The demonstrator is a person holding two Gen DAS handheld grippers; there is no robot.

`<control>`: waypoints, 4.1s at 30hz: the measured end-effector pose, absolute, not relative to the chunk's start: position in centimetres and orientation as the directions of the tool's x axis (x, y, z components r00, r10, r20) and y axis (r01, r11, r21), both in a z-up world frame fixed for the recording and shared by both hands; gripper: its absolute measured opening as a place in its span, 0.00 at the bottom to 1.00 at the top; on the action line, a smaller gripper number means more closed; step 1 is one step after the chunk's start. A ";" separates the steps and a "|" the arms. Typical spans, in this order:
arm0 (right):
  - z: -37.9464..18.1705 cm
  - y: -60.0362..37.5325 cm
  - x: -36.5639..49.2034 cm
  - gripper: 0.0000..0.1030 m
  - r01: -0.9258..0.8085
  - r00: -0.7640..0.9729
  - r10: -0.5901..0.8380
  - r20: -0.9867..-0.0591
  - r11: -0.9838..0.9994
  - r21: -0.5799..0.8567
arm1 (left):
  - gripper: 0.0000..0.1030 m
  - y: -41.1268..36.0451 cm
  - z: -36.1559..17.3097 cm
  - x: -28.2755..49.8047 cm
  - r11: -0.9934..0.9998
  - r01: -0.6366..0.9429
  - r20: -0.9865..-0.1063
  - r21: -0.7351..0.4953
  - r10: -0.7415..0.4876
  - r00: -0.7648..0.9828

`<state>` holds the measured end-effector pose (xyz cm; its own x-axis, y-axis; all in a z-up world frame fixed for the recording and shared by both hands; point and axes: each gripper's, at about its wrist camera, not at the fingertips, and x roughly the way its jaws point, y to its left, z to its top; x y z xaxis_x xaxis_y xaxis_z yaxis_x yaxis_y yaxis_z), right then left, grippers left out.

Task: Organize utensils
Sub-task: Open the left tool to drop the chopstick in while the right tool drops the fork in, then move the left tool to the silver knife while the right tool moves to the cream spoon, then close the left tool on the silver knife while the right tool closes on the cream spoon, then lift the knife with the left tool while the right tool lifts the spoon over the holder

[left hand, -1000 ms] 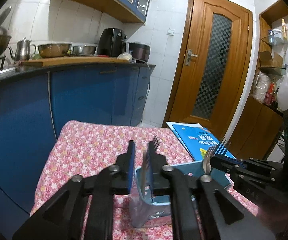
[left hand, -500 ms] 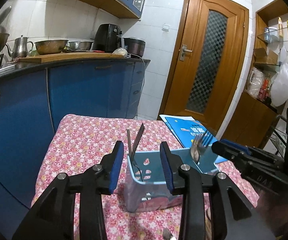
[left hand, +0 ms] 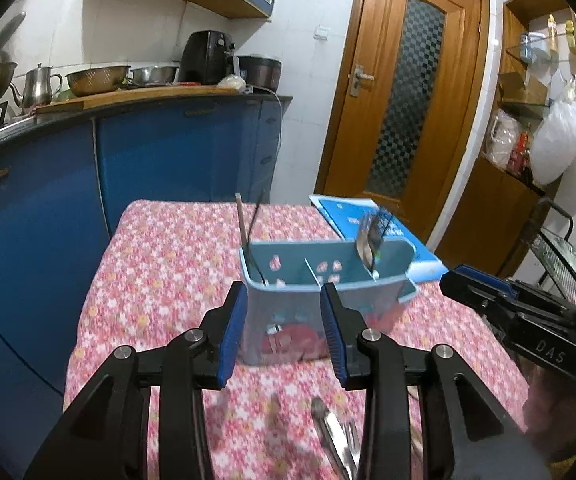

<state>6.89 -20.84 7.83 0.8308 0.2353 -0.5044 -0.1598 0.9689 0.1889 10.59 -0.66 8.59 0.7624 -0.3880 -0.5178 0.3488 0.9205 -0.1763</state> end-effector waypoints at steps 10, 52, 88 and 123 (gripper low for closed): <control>5.8 -21.2 3.5 0.36 -0.153 0.793 0.261 -0.550 0.960 0.234 | 0.37 -1.8 6.0 8.0 0.919 0.357 -0.600 -0.166 -0.381 0.703; -0.7 -25.2 -0.4 0.38 -0.012 0.730 0.223 -0.646 0.949 0.314 | 0.20 -5.8 -2.6 6.3 0.885 0.372 -0.821 -0.280 -0.422 0.385; -3.1 -23.9 5.9 0.36 -0.067 0.594 0.213 -0.776 0.974 0.216 | 0.17 -0.9 -2.4 7.2 0.944 0.263 -0.814 -0.199 -0.309 0.493; 3.7 -22.8 0.7 0.27 -0.151 0.849 0.261 -0.460 0.953 0.262 | 0.13 2.9 4.0 4.6 0.878 0.326 -0.566 -0.351 -0.477 0.673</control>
